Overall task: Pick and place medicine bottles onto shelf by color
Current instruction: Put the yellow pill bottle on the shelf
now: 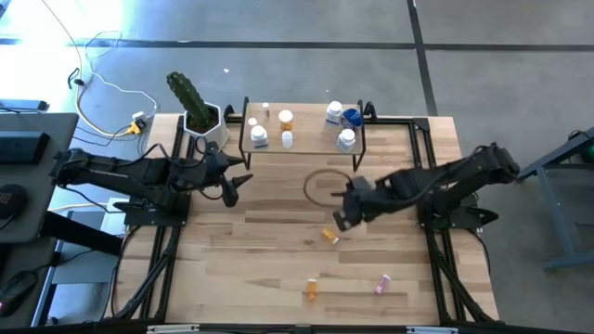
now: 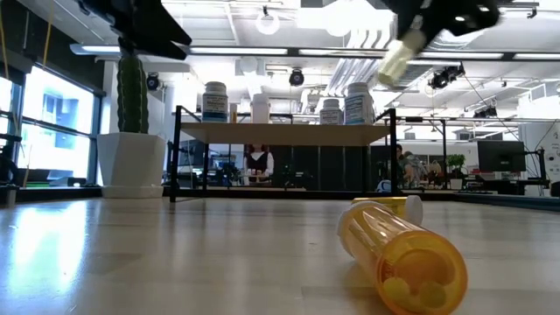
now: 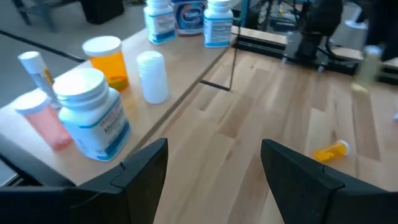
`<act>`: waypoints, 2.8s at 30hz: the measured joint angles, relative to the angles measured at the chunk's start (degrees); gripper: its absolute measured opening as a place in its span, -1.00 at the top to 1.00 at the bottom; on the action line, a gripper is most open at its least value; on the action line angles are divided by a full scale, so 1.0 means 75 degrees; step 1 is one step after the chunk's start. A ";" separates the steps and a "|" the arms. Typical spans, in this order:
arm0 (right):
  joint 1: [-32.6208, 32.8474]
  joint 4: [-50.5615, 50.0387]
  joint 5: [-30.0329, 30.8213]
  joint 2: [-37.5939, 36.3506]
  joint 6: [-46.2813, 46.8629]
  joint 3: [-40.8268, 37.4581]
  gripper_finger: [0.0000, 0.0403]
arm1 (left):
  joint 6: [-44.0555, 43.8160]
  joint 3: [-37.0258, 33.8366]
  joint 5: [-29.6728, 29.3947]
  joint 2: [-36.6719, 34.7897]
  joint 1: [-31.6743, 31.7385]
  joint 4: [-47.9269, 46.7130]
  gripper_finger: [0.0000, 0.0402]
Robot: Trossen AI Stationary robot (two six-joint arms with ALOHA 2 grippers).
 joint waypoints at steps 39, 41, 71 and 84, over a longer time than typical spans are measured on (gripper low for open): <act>-0.4680 0.1748 0.0925 0.0004 -0.6225 0.3049 0.49 | 0.1116 0.0000 0.1628 0.0000 0.1913 0.0000 -0.23; -0.4898 0.1772 0.0803 0.0072 -0.6524 0.3262 0.49 | 0.1116 0.0000 0.1617 0.0000 0.1913 0.0002 -0.23; -0.5882 -0.2993 -0.0887 0.3416 -1.0847 0.6827 0.49 | 0.0426 0.0000 0.1009 0.0000 0.1910 0.0000 -0.23; -0.5502 -0.3487 -0.0529 0.3994 -1.1938 0.6827 0.49 | 0.0443 0.0000 0.0995 0.0000 0.1910 -0.0006 -0.23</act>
